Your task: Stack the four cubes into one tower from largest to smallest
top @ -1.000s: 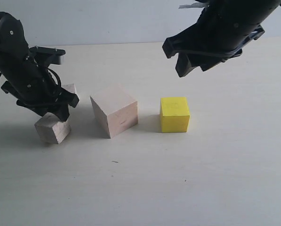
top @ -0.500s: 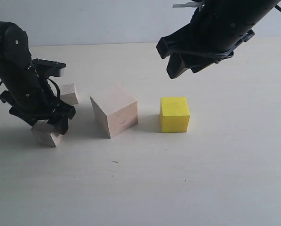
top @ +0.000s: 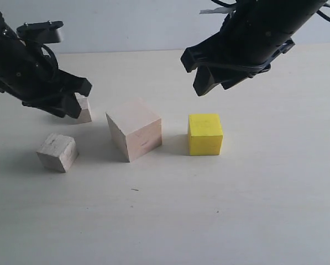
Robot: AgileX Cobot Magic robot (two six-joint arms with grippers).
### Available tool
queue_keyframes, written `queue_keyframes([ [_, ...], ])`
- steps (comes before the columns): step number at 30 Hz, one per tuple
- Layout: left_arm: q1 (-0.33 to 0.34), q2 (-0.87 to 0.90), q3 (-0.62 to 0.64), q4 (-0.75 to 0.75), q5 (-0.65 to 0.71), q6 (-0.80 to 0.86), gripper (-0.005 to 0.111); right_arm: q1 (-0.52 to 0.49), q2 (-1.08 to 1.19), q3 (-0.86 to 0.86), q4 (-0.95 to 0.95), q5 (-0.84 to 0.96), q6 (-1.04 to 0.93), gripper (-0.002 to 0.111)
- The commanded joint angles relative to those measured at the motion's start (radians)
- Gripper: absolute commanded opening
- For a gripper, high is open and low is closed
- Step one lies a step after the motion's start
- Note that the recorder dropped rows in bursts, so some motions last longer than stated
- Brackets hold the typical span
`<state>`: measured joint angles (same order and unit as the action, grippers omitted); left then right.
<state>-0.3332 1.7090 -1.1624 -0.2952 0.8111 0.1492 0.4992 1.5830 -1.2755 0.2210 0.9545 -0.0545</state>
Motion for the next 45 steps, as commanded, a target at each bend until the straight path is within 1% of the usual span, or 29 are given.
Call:
queue_keyframes([
  [1,0.002,0.012,-0.001,-0.144,-0.017,0.11,0.001,0.001,0.0,-0.008,0.005,-0.011,-0.005,0.05],
  [3,-0.008,0.044,-0.001,-0.148,-0.017,0.11,0.001,0.001,0.0,-0.008,0.005,-0.011,-0.005,0.05],
  [5,-0.032,0.114,-0.001,-0.15,-0.027,0.11,0.001,0.001,0.0,-0.008,0.005,-0.003,-0.005,0.05],
  [10,-0.069,0.194,-0.001,-0.179,-0.13,0.117,0.001,0.001,0.0,-0.008,-0.011,0.002,-0.005,0.05],
  [13,-0.076,0.23,-0.003,-0.187,-0.217,0.132,0.001,0.001,0.0,-0.008,-0.016,-0.002,-0.002,0.05],
  [14,-0.076,0.238,-0.013,-0.187,-0.226,0.132,0.001,0.001,0.0,-0.008,-0.016,-0.005,-0.002,0.05],
  [23,-0.076,0.324,-0.134,-0.194,-0.223,0.132,0.001,0.001,0.0,-0.008,-0.018,-0.007,-0.002,0.05],
  [27,-0.076,0.33,-0.154,-0.194,-0.221,0.132,0.001,0.001,0.0,-0.008,-0.022,-0.007,-0.002,0.05],
  [30,-0.076,0.33,-0.154,-0.194,-0.207,0.132,0.001,0.001,0.0,-0.008,-0.022,-0.007,-0.002,0.05],
  [34,-0.076,0.33,-0.154,-0.181,-0.155,0.126,0.001,0.001,0.0,-0.008,-0.022,-0.007,-0.002,0.05],
  [36,-0.076,0.328,-0.152,-0.155,-0.13,0.112,0.001,0.001,0.0,-0.008,-0.022,-0.007,-0.002,0.05],
  [41,-0.074,0.313,-0.102,-0.043,-0.105,0.049,0.001,0.001,0.0,-0.008,-0.022,-0.003,-0.002,0.05],
  [45,-0.072,0.289,-0.068,-0.042,-0.107,0.052,0.001,0.001,0.0,-0.008,-0.022,-0.003,-0.002,0.05],
])
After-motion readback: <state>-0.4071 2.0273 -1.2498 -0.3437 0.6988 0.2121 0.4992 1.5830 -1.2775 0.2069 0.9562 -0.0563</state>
